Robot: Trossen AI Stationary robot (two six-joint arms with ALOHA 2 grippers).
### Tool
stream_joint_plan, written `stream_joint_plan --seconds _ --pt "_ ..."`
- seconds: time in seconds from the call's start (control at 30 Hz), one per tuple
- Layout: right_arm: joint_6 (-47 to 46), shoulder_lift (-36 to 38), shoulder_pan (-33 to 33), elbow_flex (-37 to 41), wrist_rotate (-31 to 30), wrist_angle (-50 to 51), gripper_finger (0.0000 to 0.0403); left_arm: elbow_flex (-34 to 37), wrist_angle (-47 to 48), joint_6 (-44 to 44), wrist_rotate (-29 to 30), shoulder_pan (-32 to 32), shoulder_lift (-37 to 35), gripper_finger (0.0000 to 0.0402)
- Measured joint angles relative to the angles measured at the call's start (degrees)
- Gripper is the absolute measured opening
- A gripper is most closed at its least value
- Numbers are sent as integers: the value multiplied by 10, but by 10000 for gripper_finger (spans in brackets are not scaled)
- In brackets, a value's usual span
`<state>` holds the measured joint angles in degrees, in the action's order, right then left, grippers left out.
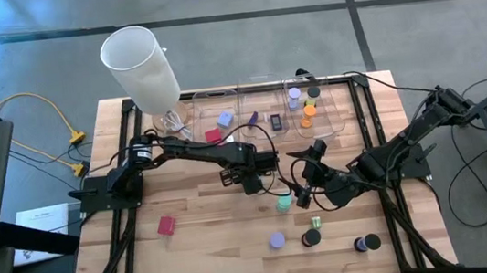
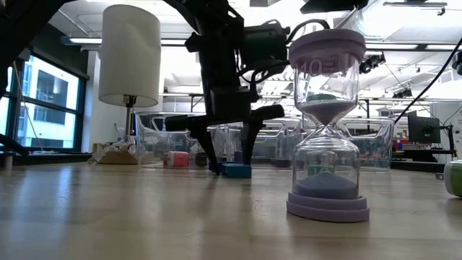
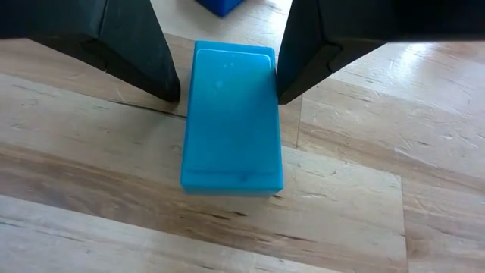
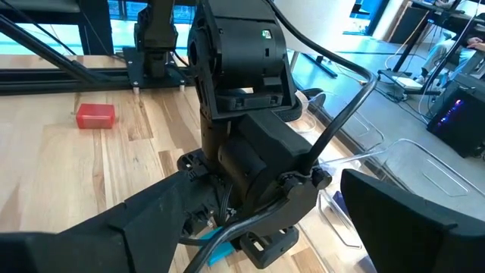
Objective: Pick & Place Office items
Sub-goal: Put the light blue digital clock into the middle transparent bin
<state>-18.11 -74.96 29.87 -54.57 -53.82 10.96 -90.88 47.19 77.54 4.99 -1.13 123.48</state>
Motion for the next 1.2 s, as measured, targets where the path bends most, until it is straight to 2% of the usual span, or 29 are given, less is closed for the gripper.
stream_joint_plan --seconds 1.2 --pt "0 0 0 0 0 0 332 1 -3 -11 -6 3 0 226"
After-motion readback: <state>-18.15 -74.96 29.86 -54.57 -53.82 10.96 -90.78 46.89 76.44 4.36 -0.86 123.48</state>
